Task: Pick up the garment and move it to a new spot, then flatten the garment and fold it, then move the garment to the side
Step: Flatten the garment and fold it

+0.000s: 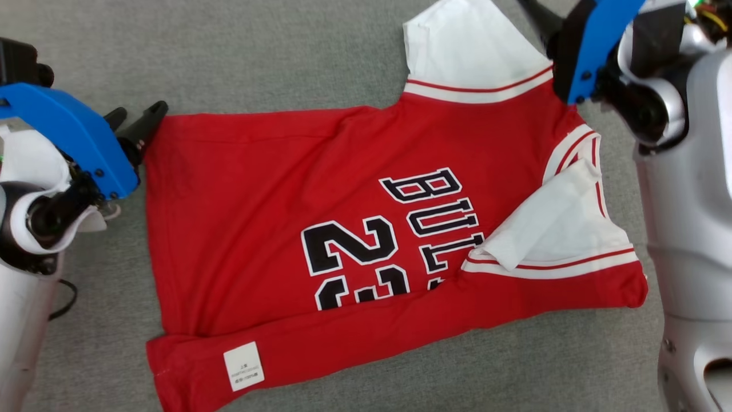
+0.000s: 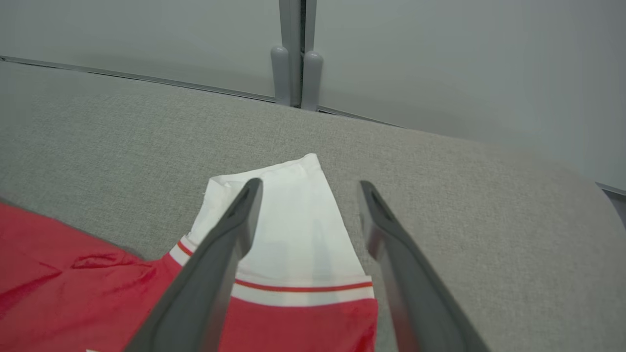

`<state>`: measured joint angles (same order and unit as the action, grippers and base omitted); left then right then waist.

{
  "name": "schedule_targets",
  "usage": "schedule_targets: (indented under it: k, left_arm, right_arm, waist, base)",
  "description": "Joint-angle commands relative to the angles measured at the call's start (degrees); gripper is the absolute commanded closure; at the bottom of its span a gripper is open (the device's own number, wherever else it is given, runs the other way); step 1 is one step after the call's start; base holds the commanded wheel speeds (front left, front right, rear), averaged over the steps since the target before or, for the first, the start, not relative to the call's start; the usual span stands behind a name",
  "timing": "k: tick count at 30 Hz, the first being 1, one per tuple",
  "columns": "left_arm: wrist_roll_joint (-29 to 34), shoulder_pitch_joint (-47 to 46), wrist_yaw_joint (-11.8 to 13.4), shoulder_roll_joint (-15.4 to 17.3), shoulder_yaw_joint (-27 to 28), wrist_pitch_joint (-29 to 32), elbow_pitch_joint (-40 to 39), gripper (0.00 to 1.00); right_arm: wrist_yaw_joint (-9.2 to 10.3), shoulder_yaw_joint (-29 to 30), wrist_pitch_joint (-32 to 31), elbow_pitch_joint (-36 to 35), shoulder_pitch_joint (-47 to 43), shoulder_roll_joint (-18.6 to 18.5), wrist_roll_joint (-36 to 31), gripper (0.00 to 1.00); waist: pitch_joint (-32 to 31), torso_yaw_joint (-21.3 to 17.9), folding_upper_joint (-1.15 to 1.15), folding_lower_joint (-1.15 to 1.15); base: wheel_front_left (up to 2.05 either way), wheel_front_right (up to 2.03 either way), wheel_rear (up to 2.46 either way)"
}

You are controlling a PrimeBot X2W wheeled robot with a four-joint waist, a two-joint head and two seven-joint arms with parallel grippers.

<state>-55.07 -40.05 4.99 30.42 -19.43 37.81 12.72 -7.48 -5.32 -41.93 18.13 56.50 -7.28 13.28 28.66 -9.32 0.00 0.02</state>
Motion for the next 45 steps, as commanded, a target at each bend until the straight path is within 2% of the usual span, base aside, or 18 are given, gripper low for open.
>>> schedule_targets:
  k: [1,8,14,18,19,20,21,29,34,41,45]
  left_arm:
    - [-0.18,-1.45,-0.15,0.85,-0.35,1.63,0.43,0.0]
    - [-0.84,-2.45,1.81,3.23,-1.69,8.88,-0.4,0.0]
    - [-0.21,0.61,3.26,3.54,-4.16,11.88,-1.29,0.0]
    - [2.89,4.09,4.83,3.96,-7.56,12.49,-2.02,0.02]
    - [3.87,4.98,5.08,4.26,-8.27,11.97,-2.02,0.49]
    - [4.98,5.78,5.15,4.2,-9.08,10.96,-2.25,0.9]
    - [5.85,6.58,5.28,4.01,-9.66,10.0,-2.3,1.0]
    - [12.11,6.43,4.08,0.35,-11.13,-2.94,-0.76,1.0]
    - [13.49,4.25,2.84,-2.98,-11.53,-9.47,0.23,1.0]
    - [13.15,1.88,0.32,-8.45,-13.38,-13.63,1.31,1.0]
    - [13.7,0.76,-0.19,-9.59,-13.99,-14.76,1.15,1.0]
  right_arm:
    - [-0.03,-0.59,1.12,1.65,2.41,-0.08,0.35,0.0]
    - [-0.03,-1.52,5.47,8.29,7.86,-0.38,0.91,0.0]
    - [-0.03,-0.93,8.07,12.73,9.11,-0.99,1.92,0.0]
    - [-0.03,-0.78,8.93,14.47,9.68,-2.19,2.12,0.0]
    - [-0.03,-0.76,9.09,14.77,9.75,-2.28,2.21,0.0]
    - [-0.03,-0.59,9.25,15.07,9.9,-2.65,2.21,0.0]
    - [-0.03,-0.51,9.29,15.24,10.17,-2.96,2.17,0.0]
    - [-0.03,0.51,9.56,16.85,11.08,-4.12,0.25,0.0]
    - [-0.03,1.24,8.16,19.49,11.71,-4.96,-1.67,0.0]
    - [-0.03,3.69,5.86,23.88,13.38,-7.98,-4.9,0.0]
    - [-0.03,3.48,4.54,25.88,13.55,-8.58,-4.33,0.0]
  waist:
    - [1.05,-0.22,0.0,-0.02]
    - [3.52,-1.22,0.0,-0.02]
    - [4.0,-1.24,0.0,-0.02]
    - [4.61,-0.32,0.0,-0.02]
    - [4.73,-0.1,0.0,-0.02]
    - [4.82,0.28,0.0,-0.02]
    - [4.94,0.61,0.0,-0.02]
    - [4.97,3.97,0.0,-0.02]
    - [5.01,6.71,0.0,-0.02]
    - [6.51,11.58,0.0,-0.02]
    - [8.25,12.94,0.0,-0.02]
  base:
    - [0.0,0.0,0.0]
    - [0.0,0.0,0.0]
    - [0.0,0.0,0.0]
    - [0.0,0.0,0.0]
    - [0.0,0.0,0.0]
    - [0.0,0.0,0.0]
    - [0.0,0.0,0.0]
    - [0.0,0.0,0.0]
    - [0.0,0.0,0.0]
    - [0.0,0.0,0.0]
    - [0.0,0.0,0.0]
